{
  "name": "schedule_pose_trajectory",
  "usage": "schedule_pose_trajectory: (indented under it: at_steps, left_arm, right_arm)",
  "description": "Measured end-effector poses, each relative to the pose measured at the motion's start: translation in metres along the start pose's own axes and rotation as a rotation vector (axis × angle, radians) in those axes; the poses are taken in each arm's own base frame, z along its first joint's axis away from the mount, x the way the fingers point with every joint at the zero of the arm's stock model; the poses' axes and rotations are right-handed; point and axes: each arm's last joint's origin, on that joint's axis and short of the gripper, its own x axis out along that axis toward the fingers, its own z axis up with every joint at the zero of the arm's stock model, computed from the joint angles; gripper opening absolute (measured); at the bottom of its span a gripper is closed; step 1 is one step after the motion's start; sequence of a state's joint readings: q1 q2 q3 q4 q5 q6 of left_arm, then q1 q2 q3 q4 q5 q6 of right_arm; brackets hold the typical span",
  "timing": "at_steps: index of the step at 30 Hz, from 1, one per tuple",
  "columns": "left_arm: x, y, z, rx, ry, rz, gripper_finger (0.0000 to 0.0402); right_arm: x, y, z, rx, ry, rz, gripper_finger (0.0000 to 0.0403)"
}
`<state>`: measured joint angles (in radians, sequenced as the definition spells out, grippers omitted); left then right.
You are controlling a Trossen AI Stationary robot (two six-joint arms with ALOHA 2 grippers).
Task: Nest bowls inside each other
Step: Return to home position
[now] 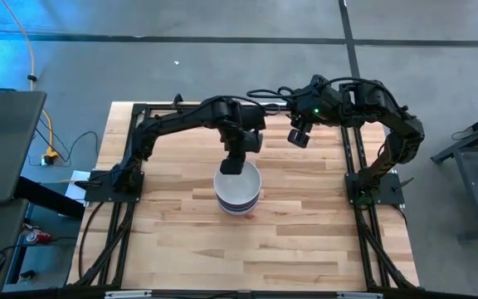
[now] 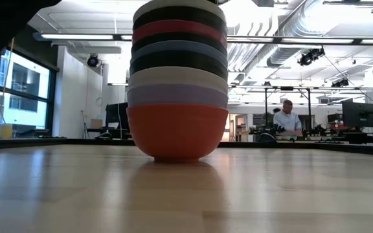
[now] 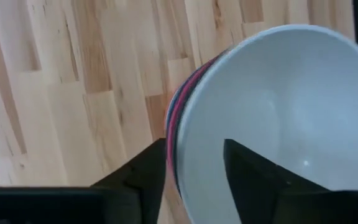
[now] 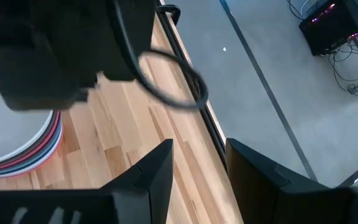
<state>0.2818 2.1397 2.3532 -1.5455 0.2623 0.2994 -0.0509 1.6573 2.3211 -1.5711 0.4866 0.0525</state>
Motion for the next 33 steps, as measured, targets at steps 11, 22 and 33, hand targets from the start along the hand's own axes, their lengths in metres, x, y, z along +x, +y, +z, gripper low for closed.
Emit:
schedule_pose_trajectory:
  at_steps: [11, 22, 33]
  left_arm:
    - [-0.077, -0.012, -0.029, 0.053, -0.186, 0.033, 0.0185]
    - [-0.204, -0.08, -0.112, 0.191, -0.568, 0.11, 0.0179]
    - [-0.26, -0.143, -0.211, 0.178, -0.809, 0.204, 0.0178]
  right_arm:
    - [0.0, 0.002, 0.0, -0.099, -0.002, 0.071, 0.014]
    - [-0.027, -0.003, -0.009, -0.198, -0.117, 0.388, 0.014]
    - [-0.117, -0.045, -0.058, -0.123, -0.429, 0.472, 0.014]
